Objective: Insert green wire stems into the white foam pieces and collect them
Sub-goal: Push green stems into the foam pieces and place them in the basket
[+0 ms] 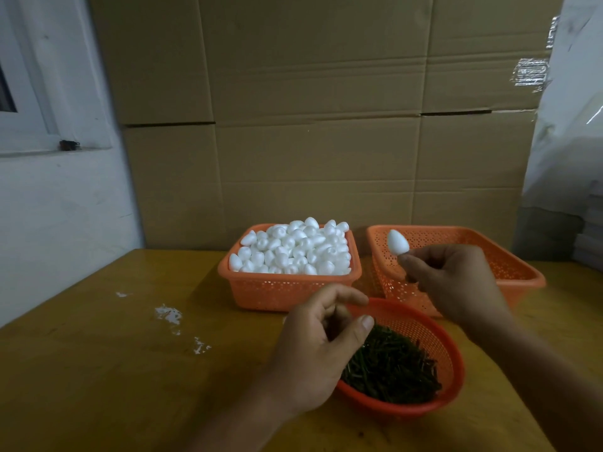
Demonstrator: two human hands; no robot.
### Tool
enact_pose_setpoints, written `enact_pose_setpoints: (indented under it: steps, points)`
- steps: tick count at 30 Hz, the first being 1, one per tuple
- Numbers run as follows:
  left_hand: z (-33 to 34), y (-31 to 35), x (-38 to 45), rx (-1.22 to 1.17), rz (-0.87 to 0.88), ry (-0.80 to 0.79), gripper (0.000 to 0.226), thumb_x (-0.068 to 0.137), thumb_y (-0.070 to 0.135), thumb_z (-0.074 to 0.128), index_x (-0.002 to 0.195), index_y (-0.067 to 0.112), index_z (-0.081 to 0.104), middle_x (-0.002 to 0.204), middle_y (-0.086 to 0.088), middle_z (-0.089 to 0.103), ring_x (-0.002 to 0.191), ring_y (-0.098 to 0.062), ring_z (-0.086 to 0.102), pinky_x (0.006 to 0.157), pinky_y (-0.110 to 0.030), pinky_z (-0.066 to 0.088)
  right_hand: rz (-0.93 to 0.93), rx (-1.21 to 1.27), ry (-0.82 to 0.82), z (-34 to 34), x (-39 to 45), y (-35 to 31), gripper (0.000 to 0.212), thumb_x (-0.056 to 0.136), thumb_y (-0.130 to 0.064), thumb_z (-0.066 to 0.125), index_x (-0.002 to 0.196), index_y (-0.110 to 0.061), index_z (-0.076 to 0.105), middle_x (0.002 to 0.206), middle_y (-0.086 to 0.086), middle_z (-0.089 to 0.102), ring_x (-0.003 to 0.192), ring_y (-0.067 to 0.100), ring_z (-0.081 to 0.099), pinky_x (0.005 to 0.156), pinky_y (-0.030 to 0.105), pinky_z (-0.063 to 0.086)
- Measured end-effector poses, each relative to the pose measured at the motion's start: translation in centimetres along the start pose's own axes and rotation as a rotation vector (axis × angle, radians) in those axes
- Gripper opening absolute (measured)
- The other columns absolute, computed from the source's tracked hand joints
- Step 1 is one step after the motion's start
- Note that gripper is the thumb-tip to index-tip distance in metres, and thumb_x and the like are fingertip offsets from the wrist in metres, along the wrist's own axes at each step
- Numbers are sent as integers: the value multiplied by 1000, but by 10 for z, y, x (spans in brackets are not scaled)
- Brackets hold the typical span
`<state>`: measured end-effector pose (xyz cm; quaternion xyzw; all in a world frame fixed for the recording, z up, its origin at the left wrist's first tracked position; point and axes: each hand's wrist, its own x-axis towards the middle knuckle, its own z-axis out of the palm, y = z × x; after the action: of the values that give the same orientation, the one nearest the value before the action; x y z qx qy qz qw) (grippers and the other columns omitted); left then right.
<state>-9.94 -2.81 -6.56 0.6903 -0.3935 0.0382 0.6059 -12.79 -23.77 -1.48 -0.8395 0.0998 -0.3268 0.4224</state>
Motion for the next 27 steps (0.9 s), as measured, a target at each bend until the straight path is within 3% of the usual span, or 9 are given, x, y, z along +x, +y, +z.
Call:
enact_pose_setpoints:
  steps: [3,6,9,14,18,22,27]
  points:
    - [2,-1,-1,46,29,-8,14,87,46,65,90,32,65,73,8,61,68,-4,56,63,-25,49,48,-200,-2,-5,35,19,22,91,-30,73,72,-17,74,63,4,71,43,17,55,46,29,42]
    - [3,0,-1,63,49,-6,20,88,47,64,82,28,60,69,6,57,63,-7,53,60,-29,47,130,-401,-78,-8,67,34,42,89,-45,71,77,-5,75,68,15,72,54,35,64,53,34,44]
    - [3,2,-2,76,53,2,26,87,49,63,80,26,55,65,3,52,61,-9,50,59,-33,45,230,-616,-176,-7,91,47,63,86,-63,65,78,-1,71,63,10,67,54,26,60,55,31,46]
    - [3,3,-3,74,45,-6,27,87,51,63,77,27,53,62,8,48,59,-9,47,56,-31,43,293,-726,-229,1,109,63,47,83,-55,74,74,-11,59,69,5,63,63,18,62,52,27,48]
    - [3,4,-3,79,44,-9,23,87,51,64,77,33,54,62,9,50,58,-3,47,56,-22,42,340,-736,-262,4,111,68,43,80,-49,78,73,-13,57,74,6,63,70,22,63,61,31,54]
    - [4,5,-3,62,51,-22,20,88,46,66,75,35,54,62,11,50,57,-2,45,54,-19,40,365,-729,-282,5,110,68,42,83,-48,75,74,-13,56,75,7,61,70,22,60,52,28,44]
    - [4,6,-3,58,61,-38,21,91,41,67,76,28,60,61,11,51,57,-3,45,54,-20,39,389,-713,-324,3,106,63,37,89,-44,71,85,-8,59,85,10,61,87,28,63,72,34,53]
